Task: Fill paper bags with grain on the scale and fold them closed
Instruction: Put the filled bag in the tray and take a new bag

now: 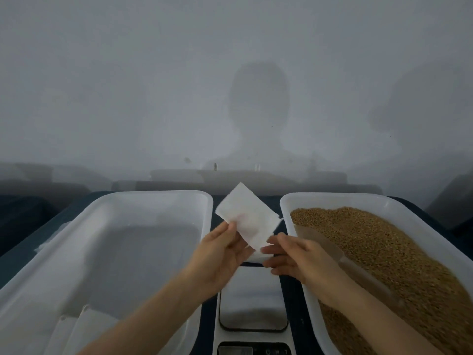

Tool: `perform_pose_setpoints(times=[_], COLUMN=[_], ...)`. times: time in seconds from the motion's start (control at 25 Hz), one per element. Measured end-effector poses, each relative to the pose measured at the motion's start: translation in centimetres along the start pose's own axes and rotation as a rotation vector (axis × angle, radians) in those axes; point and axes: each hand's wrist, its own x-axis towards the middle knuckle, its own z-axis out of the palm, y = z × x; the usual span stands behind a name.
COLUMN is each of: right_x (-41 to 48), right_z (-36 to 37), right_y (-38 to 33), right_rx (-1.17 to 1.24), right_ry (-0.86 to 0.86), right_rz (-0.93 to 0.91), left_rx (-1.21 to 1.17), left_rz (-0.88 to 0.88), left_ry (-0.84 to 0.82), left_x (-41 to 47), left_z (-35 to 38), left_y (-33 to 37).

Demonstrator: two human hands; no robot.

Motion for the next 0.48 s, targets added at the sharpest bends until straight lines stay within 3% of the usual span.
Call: perform_pose_setpoints(times=[0.08,0.2,0.32,0.4,0.48], right_x=[0.1,0.0,-0.5,-0.8,-1.1], right_z=[0.3,0.1,-0.3,0.0,0.2], right_y=[-0.1,0.0,-0.1,-0.2,-0.4], right_rx=[0.039,0.001,-0.087,-0.164,-0.23], right_ry=[-0.026,0.064,0.051,0.036,0.034], right_rz=[0.022,0.023,-0.001,-0.008,-0.024], left_rx=[0.044,0.217,0.755,1.167,1.381], left_rz=[-0.069,-0.056,0.335,0.581,0.668], left_ry=[-0.02,0.109,0.326,0.286,0.215], left_x=[-1.3,-1.7,-1.9,-2.6,-2.6], left_z=[-0.1,-0.3,-0.4,0.1,-0.1], left_y=[-0.8,-1.3,-1.3,-1.8,-2.9])
